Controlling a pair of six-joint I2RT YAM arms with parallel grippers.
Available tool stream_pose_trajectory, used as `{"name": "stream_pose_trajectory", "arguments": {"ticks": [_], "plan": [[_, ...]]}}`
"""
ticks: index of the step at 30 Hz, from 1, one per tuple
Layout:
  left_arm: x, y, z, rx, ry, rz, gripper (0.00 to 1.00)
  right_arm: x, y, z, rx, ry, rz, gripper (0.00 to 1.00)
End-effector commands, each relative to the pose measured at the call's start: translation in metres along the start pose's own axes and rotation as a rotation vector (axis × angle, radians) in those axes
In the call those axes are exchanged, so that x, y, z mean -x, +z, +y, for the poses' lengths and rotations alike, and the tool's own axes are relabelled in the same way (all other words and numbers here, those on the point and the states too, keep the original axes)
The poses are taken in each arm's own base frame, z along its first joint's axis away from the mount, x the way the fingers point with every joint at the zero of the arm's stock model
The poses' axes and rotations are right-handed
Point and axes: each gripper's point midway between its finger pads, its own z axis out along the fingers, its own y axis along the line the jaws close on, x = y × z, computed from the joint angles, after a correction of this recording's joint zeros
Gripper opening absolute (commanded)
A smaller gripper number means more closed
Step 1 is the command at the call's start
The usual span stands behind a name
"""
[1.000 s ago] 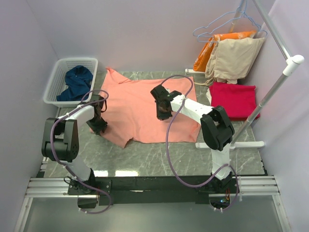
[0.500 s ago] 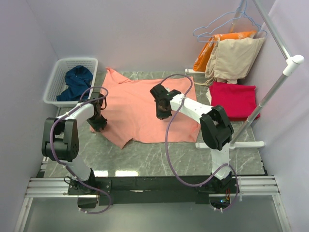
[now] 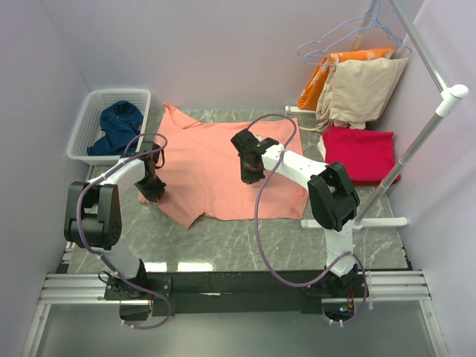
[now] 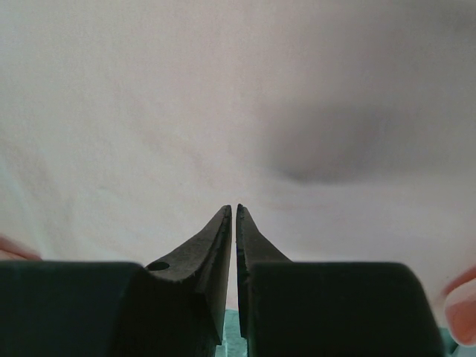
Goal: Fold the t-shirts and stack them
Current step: Flatten the tshirt out
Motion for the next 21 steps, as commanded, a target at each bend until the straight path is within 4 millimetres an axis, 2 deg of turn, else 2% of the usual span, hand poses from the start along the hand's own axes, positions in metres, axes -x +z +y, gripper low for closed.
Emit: {"name": "stream_pose_trajectory", "arguments": {"ticks": [1,5,7,14,21], "plan": [[0.006,-0.015,-0.009,-0.050,0.009,-0.020,0.21,0.016,-0.003,0.004,-0.011,0.007,-0.037,0.13],[0.007,-0.016,-0.010,-0.048,0.011,-0.024,0.08,0.017,-0.003,0.004,-0.011,0.007,-0.037,0.13],[0.008,-0.018,-0.010,-0.048,0.013,-0.026,0.06,0.017,-0.002,0.004,-0.015,0.007,-0.038,0.13],[0.000,-0.022,-0.013,-0.060,0.021,-0.007,0.21,0.018,-0.002,0.004,-0.015,0.004,-0.038,0.13],[-0.006,-0.024,-0.013,-0.067,0.017,0.004,0.23,0.018,0.000,0.005,-0.015,0.003,-0.034,0.12]]}}
